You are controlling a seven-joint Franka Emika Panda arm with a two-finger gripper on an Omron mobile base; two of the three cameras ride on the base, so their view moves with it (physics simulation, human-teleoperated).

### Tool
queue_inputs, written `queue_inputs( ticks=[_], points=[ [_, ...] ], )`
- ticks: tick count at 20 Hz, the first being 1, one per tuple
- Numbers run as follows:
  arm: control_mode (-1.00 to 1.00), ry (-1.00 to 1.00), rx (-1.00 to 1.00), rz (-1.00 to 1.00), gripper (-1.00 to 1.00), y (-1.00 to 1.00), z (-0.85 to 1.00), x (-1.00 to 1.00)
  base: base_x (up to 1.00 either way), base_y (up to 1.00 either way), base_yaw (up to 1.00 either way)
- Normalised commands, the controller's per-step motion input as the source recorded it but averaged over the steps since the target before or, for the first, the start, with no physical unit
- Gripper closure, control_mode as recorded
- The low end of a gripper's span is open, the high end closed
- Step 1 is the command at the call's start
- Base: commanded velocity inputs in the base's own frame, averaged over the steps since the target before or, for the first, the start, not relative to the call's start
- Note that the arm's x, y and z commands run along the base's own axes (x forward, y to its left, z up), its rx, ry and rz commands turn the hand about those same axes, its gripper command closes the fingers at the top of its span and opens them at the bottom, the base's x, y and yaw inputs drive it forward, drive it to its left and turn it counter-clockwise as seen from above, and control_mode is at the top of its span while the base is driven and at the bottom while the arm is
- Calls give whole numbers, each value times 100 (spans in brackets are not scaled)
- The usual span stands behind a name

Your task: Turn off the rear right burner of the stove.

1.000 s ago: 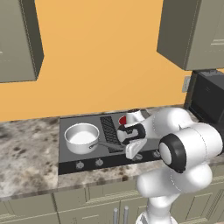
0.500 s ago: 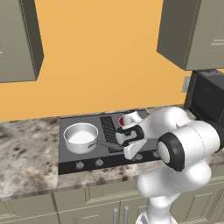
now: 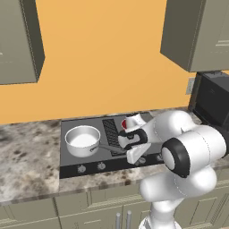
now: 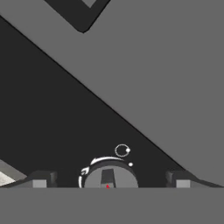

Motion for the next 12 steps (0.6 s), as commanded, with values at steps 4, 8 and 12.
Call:
queue_inputs(
  ticks=[4, 8, 12],
  points=[
    [-100, 0, 0, -2, -100, 0, 0, -5, 0, 0, 0],
    [-100, 0, 0, -1, -100, 0, -6, 0, 0, 0, 0],
    [-100, 0, 0, 0, 100, 0, -8, 0, 0, 0, 0]
  ],
)
